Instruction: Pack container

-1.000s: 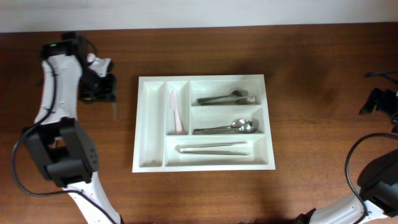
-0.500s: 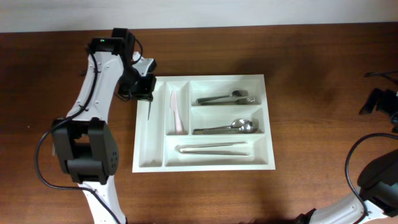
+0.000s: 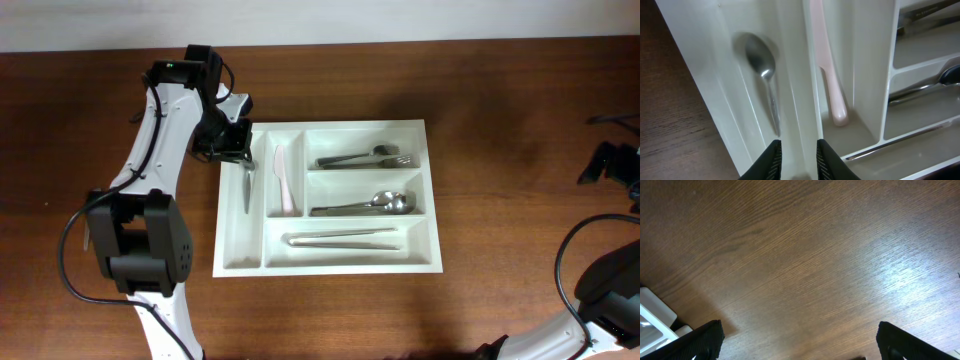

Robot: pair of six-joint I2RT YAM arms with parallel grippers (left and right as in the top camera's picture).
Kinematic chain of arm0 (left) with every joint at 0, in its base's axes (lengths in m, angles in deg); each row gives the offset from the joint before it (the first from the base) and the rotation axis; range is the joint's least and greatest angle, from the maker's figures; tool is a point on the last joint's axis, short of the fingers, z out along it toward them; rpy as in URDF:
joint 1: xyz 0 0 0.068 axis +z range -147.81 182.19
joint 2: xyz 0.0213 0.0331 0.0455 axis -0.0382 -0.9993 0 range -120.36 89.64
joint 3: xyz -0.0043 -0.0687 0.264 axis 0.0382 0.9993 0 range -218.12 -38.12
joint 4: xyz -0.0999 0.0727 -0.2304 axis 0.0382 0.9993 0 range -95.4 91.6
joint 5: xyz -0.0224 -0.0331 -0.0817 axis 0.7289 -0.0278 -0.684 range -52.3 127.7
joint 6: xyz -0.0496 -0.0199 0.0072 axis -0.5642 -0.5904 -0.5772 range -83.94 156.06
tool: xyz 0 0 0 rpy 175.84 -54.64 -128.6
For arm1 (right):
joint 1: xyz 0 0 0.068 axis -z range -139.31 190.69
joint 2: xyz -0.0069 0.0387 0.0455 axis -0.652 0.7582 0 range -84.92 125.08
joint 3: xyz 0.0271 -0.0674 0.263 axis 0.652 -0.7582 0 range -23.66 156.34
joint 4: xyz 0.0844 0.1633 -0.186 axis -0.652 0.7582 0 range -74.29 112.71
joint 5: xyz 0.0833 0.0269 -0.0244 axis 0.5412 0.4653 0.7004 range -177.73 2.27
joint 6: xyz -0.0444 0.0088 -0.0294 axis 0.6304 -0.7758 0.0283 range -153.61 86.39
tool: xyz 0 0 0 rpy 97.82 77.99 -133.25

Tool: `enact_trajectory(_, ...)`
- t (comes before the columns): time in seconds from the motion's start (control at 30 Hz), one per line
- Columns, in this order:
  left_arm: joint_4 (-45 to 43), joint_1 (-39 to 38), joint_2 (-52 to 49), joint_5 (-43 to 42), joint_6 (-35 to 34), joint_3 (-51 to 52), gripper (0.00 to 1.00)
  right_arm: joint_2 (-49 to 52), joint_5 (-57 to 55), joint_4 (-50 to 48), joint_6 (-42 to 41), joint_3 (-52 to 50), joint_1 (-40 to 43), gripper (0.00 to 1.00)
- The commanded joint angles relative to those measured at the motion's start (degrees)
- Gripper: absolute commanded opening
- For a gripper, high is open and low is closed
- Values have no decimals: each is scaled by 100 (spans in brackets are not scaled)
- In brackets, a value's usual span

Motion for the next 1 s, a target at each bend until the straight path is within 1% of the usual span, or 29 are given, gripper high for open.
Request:
enact_trajectory(0.0,-37,-4,162,42,-17,-48,29,-92,35,-7,-63,-17,28,99)
enact_trajectory(0.1,-122,22,164,273,-17,-63,36,-92,35,-7,-63,-17,28,99)
enact_trajectory(0.17,-116,109,164,634,-17,-149,52,-92,35,-7,-63,-17,28,99)
enact_trajectory(0.2,-96,162,164,789,-17,-197,66,-92,35,-7,-63,-17,28,99)
enact_trajectory(0.27,13,321,164,1156,-15,-358,86,-92,35,-7,-63,-17,28,99)
enact_trajectory(0.33,116,533,164,1572,-15,-483,99,-92,35,-7,-63,-17,28,99)
enact_trajectory(0.57,245,1298,162,3305,-13,-529,99,-92,35,-7,-63,-17,28,99)
enact_trajectory(0.67,238,1648,162,3757,-15,-529,99,-92,35,-7,-63,-17,28,99)
enact_trajectory(0.77,275,1978,162,3674,-13,-529,99,-92,35,-7,-63,-17,28,99)
enact_trajectory(0.83,232,2199,162,3445,81,-520,99,-92,35,-7,-63,-17,28,99)
enact_trajectory(0.97,-140,2656,129,2540,745,-422,99,-92,35,-7,-63,-17,28,99)
